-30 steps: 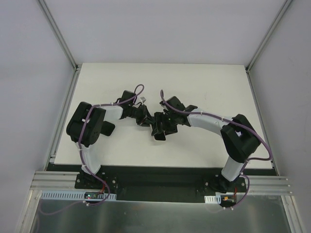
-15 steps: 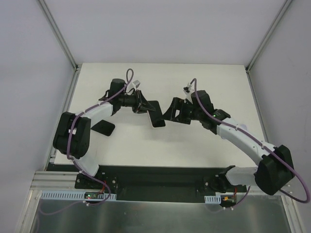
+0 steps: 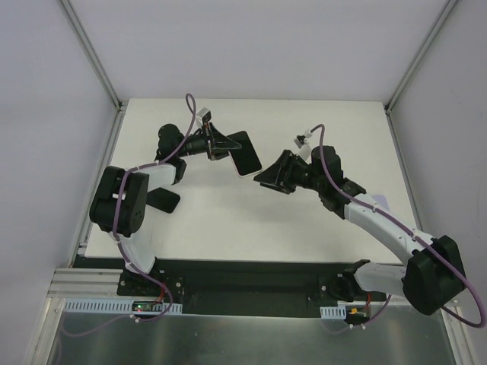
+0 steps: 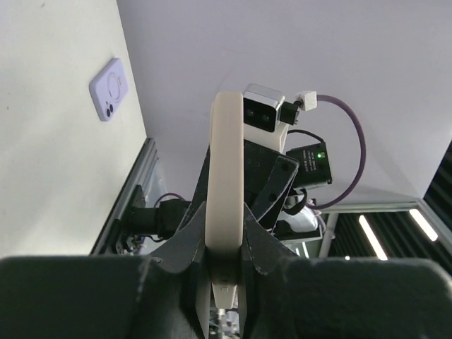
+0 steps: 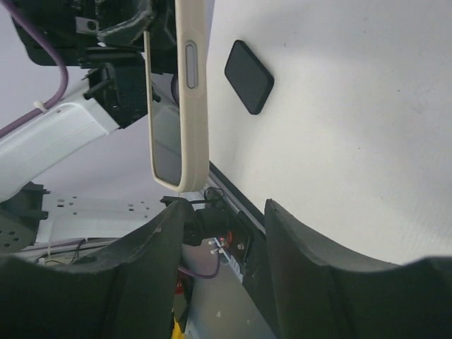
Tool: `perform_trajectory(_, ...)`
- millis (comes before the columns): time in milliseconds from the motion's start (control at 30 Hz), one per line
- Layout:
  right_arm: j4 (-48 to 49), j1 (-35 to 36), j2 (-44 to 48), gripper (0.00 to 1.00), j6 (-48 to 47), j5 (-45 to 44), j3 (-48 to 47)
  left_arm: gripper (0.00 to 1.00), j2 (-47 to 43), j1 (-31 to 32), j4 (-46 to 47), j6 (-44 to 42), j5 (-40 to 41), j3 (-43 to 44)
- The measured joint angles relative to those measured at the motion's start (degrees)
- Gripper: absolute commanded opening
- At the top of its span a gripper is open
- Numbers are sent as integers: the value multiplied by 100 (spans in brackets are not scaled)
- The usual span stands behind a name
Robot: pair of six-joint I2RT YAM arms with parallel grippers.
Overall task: Take the phone out of the phone case
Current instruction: Pick up the phone at the center of the board.
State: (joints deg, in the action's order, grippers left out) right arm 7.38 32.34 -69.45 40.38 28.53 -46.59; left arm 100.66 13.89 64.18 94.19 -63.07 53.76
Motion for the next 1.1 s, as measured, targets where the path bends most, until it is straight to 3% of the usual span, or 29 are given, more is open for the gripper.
perform_trajectory(233, 728, 0, -7, 51, 544, 188, 92, 0, 122, 0, 531, 551, -55, -81)
perform_trajectory(367, 951, -13, -15, 45, 713, 195, 92, 0, 122, 0, 643, 588, -109, -81)
perform_trajectory(433, 1045, -26, -46, 37, 798, 188, 92, 0, 122, 0, 673, 599, -111, -81)
perform_trajectory(467, 1088, -28, -72, 30, 837, 188, 92, 0, 122, 0, 684, 605, -116, -81)
perform_trajectory(500, 1132, -28, -107, 17, 879, 186, 92, 0, 122, 0, 695, 616, -118, -81)
perform_trajectory(600, 1252, -37, -221, 1, 1075, 216, 92, 0, 122, -9, 728, 605, -133, -83)
perform_trajectory(767, 1338, -46, -293, 6, 1316, 236, 92, 0, 122, -48, 804, 595, -127, -83)
perform_trajectory(800, 1346, -48, -293, 23, 1329, 238, 92, 0, 122, -48, 804, 595, -122, -83)
perform_trajectory(900, 1377, -48, -295, 36, 1357, 234, 92, 0, 122, -46, 800, 597, -127, -83)
perform_trajectory(967, 1408, -48, -295, 36, 1357, 219, 92, 0, 122, -42, 798, 625, -138, -90)
perform_trajectory(1100, 1447, -61, -295, 25, 1368, 166, 92, 0, 122, -37, 798, 688, -142, -90)
